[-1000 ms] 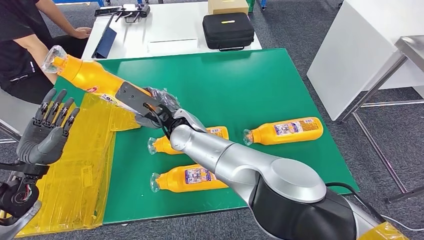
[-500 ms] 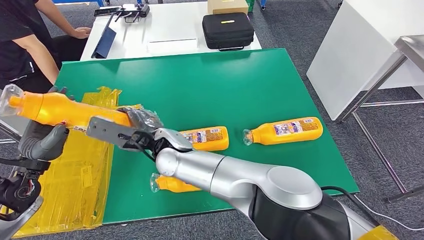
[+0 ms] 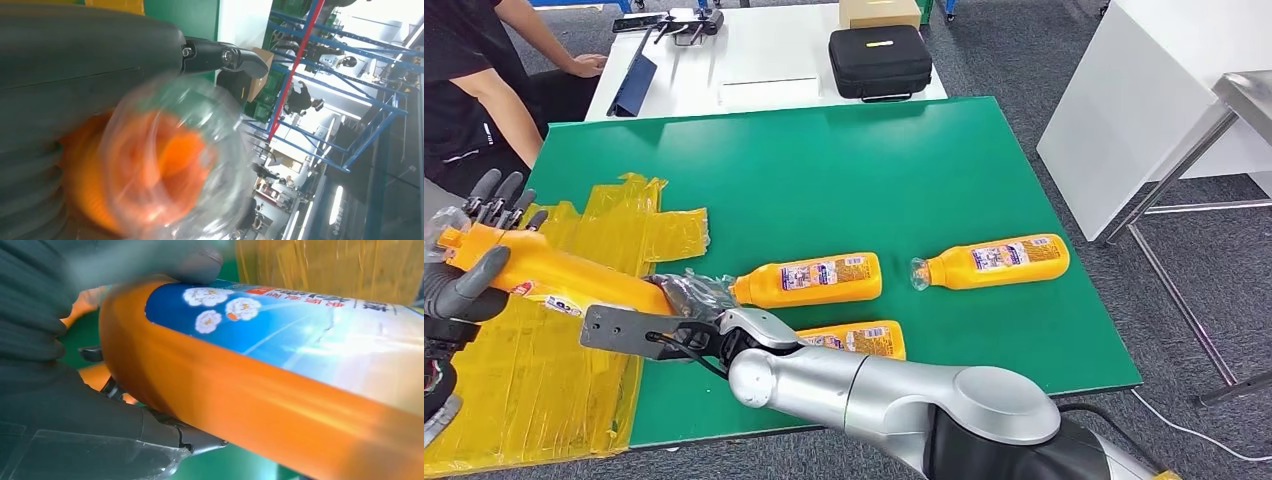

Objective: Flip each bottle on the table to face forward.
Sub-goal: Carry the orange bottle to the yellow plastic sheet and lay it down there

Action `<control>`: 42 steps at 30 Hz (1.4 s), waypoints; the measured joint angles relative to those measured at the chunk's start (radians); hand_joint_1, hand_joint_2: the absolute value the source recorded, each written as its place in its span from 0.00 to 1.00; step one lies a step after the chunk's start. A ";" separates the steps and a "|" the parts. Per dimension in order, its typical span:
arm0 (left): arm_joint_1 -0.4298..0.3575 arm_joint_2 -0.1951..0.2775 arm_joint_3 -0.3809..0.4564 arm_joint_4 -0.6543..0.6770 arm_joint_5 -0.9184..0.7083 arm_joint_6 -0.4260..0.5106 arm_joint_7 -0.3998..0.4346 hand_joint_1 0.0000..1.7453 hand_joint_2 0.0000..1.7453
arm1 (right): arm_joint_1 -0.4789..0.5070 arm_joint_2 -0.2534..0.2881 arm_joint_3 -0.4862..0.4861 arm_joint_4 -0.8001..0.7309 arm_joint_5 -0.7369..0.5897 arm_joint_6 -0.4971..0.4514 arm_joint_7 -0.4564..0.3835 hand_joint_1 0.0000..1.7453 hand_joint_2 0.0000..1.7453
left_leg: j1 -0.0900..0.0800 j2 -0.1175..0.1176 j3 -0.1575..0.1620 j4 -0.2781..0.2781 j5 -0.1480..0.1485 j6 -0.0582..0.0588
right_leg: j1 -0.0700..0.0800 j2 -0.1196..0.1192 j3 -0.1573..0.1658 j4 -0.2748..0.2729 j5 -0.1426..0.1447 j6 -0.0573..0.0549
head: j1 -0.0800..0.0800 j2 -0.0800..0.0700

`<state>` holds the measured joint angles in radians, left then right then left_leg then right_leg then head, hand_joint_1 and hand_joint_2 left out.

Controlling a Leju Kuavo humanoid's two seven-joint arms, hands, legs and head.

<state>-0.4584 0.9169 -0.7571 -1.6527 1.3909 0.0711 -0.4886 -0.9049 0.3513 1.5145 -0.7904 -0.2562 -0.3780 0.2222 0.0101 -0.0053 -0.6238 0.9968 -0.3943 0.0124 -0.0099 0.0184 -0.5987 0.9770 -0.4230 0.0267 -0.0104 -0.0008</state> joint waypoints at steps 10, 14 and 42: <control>0.195 0.179 0.075 -0.157 0.104 -0.209 0.072 1.00 1.00 | -0.005 0.000 0.010 0.000 -0.064 0.007 -0.025 1.00 1.00 | 0.001 0.001 -0.001 0.000 0.000 -0.001 | 0.000 0.000 -0.001 0.000 -0.001 -0.002 | 0.000 0.000; 0.282 0.220 0.156 -0.216 0.104 -0.212 0.091 0.35 1.00 | -0.003 0.000 0.020 -0.011 -0.063 0.005 -0.031 1.00 1.00 | 0.001 0.000 -0.001 0.000 0.000 -0.001 | 0.001 -0.001 -0.001 0.000 -0.001 -0.002 | 0.000 0.000; 0.512 0.328 0.300 -0.330 0.103 -0.272 0.061 0.00 1.00 | 0.043 0.000 0.027 -0.051 -0.078 -0.080 -0.059 1.00 1.00 | 0.001 -0.002 -0.001 0.000 -0.001 -0.001 | 0.002 -0.002 -0.001 -0.001 -0.001 -0.002 | 0.000 0.000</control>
<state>0.0537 1.2445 -0.4575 -1.9827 1.4940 -0.2012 -0.4275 -0.8622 0.3510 1.5419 -0.8411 -0.3341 -0.4575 0.1630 0.0113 -0.0074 -0.6249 0.9963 -0.3949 0.0114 -0.0083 0.0163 -0.5992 0.9764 -0.4245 0.0243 -0.0104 -0.0008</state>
